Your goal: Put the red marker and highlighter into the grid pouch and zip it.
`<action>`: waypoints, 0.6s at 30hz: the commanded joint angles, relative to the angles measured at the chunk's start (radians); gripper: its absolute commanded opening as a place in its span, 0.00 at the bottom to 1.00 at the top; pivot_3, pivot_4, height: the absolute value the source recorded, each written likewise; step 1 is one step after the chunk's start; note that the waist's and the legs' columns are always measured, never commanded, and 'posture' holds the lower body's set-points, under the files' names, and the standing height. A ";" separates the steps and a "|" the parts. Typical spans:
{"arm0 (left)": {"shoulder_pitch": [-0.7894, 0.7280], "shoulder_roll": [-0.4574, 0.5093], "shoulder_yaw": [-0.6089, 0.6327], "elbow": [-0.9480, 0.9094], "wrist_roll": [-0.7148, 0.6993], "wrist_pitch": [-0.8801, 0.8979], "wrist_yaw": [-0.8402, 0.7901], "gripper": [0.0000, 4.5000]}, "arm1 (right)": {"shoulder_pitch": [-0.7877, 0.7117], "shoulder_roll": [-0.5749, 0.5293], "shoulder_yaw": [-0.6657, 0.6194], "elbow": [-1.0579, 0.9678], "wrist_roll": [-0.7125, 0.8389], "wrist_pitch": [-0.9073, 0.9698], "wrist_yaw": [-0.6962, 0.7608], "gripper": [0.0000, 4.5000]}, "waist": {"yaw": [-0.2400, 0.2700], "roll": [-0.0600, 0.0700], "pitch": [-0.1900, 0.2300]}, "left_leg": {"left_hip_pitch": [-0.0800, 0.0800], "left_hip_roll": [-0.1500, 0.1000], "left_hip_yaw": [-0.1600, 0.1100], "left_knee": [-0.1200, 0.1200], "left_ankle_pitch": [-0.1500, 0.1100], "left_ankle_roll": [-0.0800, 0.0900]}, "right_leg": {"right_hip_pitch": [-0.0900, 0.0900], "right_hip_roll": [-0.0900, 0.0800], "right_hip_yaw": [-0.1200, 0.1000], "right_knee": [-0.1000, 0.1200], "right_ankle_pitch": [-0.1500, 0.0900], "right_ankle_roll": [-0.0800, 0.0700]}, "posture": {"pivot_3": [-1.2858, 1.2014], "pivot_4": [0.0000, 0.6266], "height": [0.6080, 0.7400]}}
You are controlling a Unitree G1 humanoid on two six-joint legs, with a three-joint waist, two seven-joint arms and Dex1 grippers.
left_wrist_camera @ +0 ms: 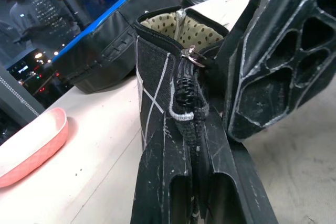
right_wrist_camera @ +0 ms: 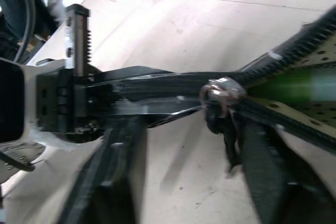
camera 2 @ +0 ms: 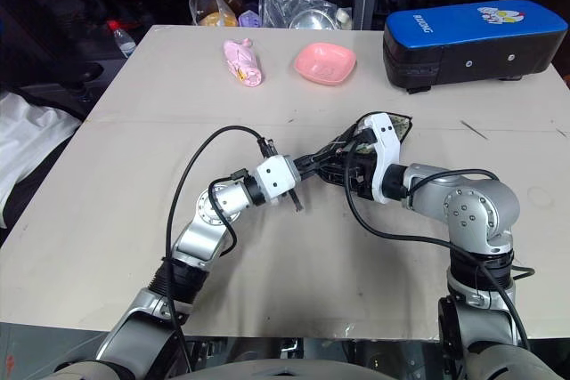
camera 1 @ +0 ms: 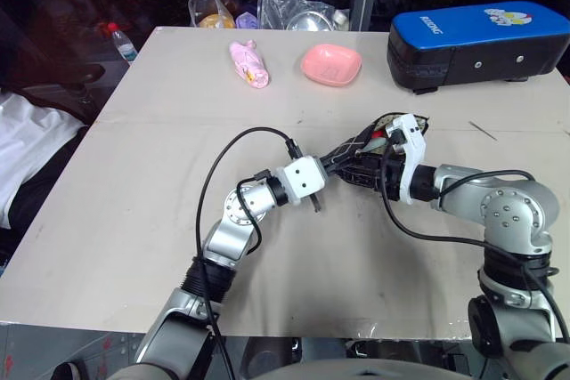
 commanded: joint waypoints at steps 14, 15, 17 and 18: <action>0.006 0.015 -0.023 -0.013 0.012 -0.064 0.008 0.00 | -0.025 -0.013 -0.116 0.023 0.012 -0.005 -0.072 0.02 | -0.004 0.000 0.000 | 0.000 0.000 0.000 -0.001 0.000 0.000 | 0.000 0.000 0.000 0.000 0.000 0.000 | 0.52 0.24 1.00; 0.007 0.016 -0.023 -0.013 0.012 -0.064 0.008 0.00 | -0.025 -0.013 -0.118 0.023 0.013 -0.005 -0.075 0.02 | -0.004 0.000 0.000 | 0.000 0.000 0.000 -0.001 0.000 0.000 | 0.000 0.000 0.000 0.000 0.000 0.000 | 0.52 0.24 1.00; 0.008 0.017 -0.022 -0.014 0.012 -0.065 0.009 0.00 | -0.025 -0.008 -0.131 0.026 0.015 -0.002 -0.087 0.02 | -0.005 0.000 0.000 | 0.000 0.000 0.000 -0.001 0.000 0.000 | 0.000 0.000 0.000 0.000 0.000 0.000 | 0.52 0.24 1.00; 0.009 0.018 -0.021 -0.014 0.012 -0.065 0.009 0.00 | -0.026 0.000 -0.144 0.029 0.017 0.002 -0.099 0.02 | -0.005 0.000 0.000 | 0.000 0.000 0.000 -0.001 0.000 0.000 | 0.000 0.000 0.000 0.000 0.000 0.000 | 0.52 0.24 1.00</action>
